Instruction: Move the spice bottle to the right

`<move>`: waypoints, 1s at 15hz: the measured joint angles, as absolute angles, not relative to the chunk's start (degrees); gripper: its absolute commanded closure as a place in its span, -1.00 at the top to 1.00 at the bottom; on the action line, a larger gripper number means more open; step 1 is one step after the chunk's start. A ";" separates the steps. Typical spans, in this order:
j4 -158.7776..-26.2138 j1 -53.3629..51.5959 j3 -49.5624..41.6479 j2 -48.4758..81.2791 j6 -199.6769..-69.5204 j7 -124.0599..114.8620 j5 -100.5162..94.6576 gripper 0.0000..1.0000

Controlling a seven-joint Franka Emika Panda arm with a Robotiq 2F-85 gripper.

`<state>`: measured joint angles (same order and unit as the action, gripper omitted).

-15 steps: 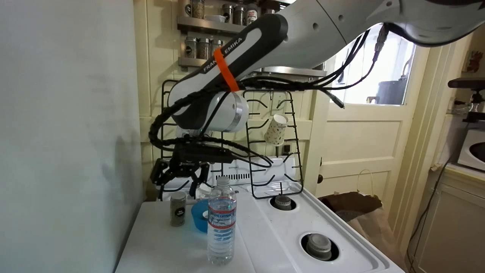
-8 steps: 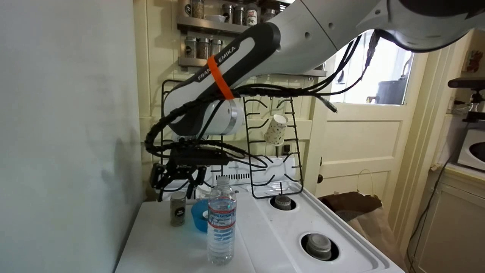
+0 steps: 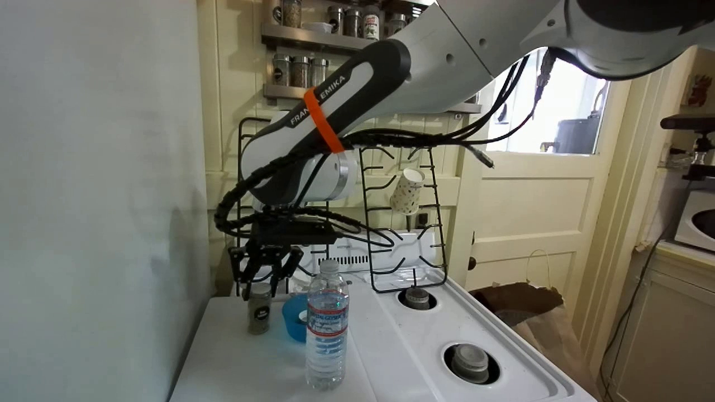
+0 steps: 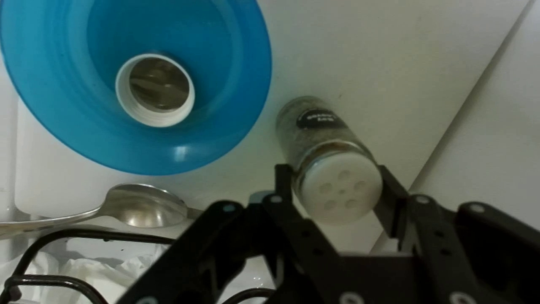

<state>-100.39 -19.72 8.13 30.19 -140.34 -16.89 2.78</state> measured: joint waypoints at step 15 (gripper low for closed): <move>-99.72 -18.43 7.64 27.02 -139.34 -17.72 2.88 -0.52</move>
<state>-99.72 -18.43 7.64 27.02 -139.34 -17.72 2.88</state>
